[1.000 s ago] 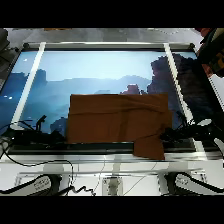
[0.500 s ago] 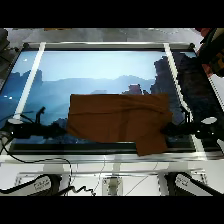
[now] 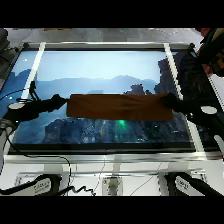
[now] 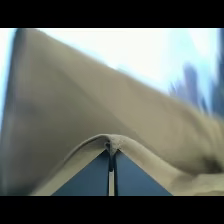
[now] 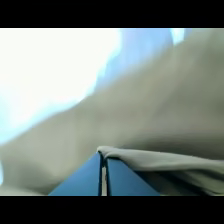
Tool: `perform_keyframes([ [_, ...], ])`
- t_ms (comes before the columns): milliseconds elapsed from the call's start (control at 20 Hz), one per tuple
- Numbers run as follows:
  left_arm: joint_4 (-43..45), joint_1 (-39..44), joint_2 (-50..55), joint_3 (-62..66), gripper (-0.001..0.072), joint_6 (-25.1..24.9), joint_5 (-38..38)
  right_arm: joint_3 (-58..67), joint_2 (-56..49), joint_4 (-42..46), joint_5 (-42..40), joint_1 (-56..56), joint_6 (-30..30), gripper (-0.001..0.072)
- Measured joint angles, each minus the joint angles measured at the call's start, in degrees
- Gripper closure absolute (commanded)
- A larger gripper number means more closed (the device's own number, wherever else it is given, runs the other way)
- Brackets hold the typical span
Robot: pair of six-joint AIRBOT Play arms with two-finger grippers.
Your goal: Fold the clothes and pants, and hang the long-sleeved shirts on hangers.
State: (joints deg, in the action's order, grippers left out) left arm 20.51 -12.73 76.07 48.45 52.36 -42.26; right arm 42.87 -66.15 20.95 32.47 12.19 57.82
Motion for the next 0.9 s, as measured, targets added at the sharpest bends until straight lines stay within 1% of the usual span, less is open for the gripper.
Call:
perform_keyframes([
  [100, -0.9, 3.0, 1.7, 1.6, 0.0695, 1.3, 8.1, 2.4, -2.3, -0.9, -8.6, -2.4, 1.0, 0.07],
  [200, -1.3, 5.4, 4.9, 4.3, 0.0692, 1.8, 12.9, 5.0, -6.1, -1.2, -13.4, -3.7, 1.4, 0.0689],
  [250, -1.4, 6.4, 6.8, 5.8, 0.0547, 2.0, 14.5, 6.3, -8.1, -1.4, -14.9, -4.0, 1.6, 0.0499],
  [300, -1.5, 7.2, 9.0, 7.5, 0.008, 2.4, 15.9, 7.5, -10.3, -1.4, -16.4, -4.3, 1.7, 0.004],
  [350, -1.6, 7.7, 10.8, 8.9, -0.0003, 2.6, 16.5, 8.5, -11.9, -1.5, -17.4, -4.5, 1.8, 0.0024],
  [450, -1.7, 8.3, 13.3, 11.0, -0.0005, 2.8, 16.6, 9.7, -14.0, -1.4, -18.1, -4.8, 2.0, 0.0026],
  [600, -1.2, 7.2, 14.7, 12.5, 0.0003, 2.7, 14.3, 10.6, -15.0, -0.3, -18.4, -4.4, 2.0, 0.0028],
  [650, -0.5, 6.3, 14.9, 12.8, 0.0014, 2.7, 12.9, 10.8, -15.0, 0.3, -17.5, -4.1, 2.0, 0.0028],
  [750, 2.4, 4.1, 15.2, 13.1, 0.0014, 3.2, 9.4, 11.0, -15.1, 2.0, -14.7, -3.0, 2.1, 0.0028],
  [900, 10.4, 0.3, 15.9, 13.7, 0.0014, 8.8, 4.3, 11.1, -15.2, 5.5, -8.6, -0.6, 3.8, 0.0028],
])
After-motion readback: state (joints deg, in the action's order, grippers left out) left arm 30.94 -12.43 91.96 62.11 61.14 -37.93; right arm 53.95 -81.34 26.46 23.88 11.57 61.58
